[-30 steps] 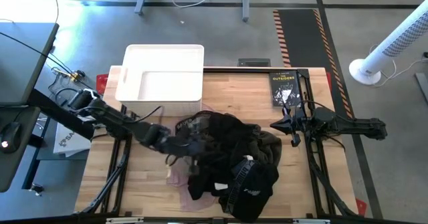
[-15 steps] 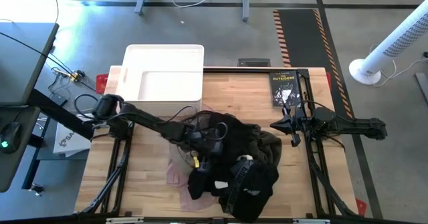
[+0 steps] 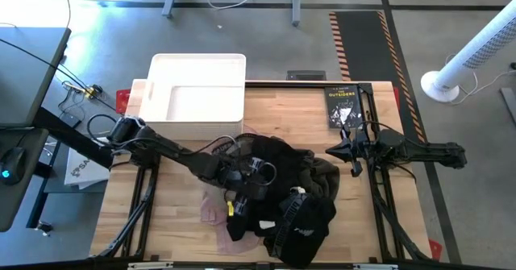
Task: Sort clothes
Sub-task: Put the black shirt into the white laundry bin, then put the black boxer into the white laundry bin
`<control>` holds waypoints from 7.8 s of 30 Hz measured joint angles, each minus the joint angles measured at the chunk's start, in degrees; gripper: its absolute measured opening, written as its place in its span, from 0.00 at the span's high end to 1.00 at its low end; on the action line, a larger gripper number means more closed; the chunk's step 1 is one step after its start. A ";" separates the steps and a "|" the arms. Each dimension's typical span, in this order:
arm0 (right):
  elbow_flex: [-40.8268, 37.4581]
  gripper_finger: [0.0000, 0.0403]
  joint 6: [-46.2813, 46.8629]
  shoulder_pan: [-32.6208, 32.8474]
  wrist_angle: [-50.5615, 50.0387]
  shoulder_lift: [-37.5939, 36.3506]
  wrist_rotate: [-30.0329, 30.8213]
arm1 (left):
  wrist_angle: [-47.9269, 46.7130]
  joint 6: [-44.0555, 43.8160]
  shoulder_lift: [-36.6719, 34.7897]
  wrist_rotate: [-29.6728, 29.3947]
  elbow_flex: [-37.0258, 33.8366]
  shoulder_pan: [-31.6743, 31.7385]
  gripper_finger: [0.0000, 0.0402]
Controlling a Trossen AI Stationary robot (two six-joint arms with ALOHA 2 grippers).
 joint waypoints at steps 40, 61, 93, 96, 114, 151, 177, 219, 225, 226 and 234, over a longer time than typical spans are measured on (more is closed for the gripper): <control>-0.02 1.00 0.00 -0.02 0.01 0.00 0.00 | 3.01 7.07 -18.69 -9.94 18.97 -4.76 1.00; 0.00 1.00 0.00 0.00 0.02 0.00 -0.01 | -10.01 -2.99 -4.89 12.87 -0.38 13.33 0.57; 0.00 1.00 0.00 -0.02 0.02 0.00 0.00 | -3.98 -1.10 -24.26 -8.71 11.83 6.47 0.95; -0.01 1.00 0.00 -0.02 0.02 0.00 -0.01 | 2.53 3.26 -29.98 -11.85 11.85 6.71 0.95; -0.02 1.00 0.00 0.00 0.02 0.00 0.00 | 19.04 45.21 -40.84 -37.17 11.94 24.83 0.95; 0.00 1.00 0.00 -0.02 0.02 0.00 0.00 | -31.20 -13.77 -30.67 -1.65 10.40 30.48 0.63; -0.02 1.00 0.00 0.00 0.02 0.00 -0.02 | 28.10 3.83 3.57 6.75 -0.93 -1.86 0.66; -0.02 1.00 0.00 -0.02 0.02 0.00 -0.02 | 0.08 4.97 41.49 22.04 45.95 3.42 0.81; -0.01 1.00 0.00 0.00 0.01 0.00 -0.01 | -3.69 2.82 40.80 22.76 46.07 3.20 0.97; -0.01 1.00 0.00 0.00 0.01 0.00 -0.01 | -4.81 2.82 40.33 20.75 46.55 2.97 0.98; -0.02 1.00 0.00 -0.02 0.00 0.00 0.00 | -7.16 6.62 27.56 5.69 50.01 3.16 0.99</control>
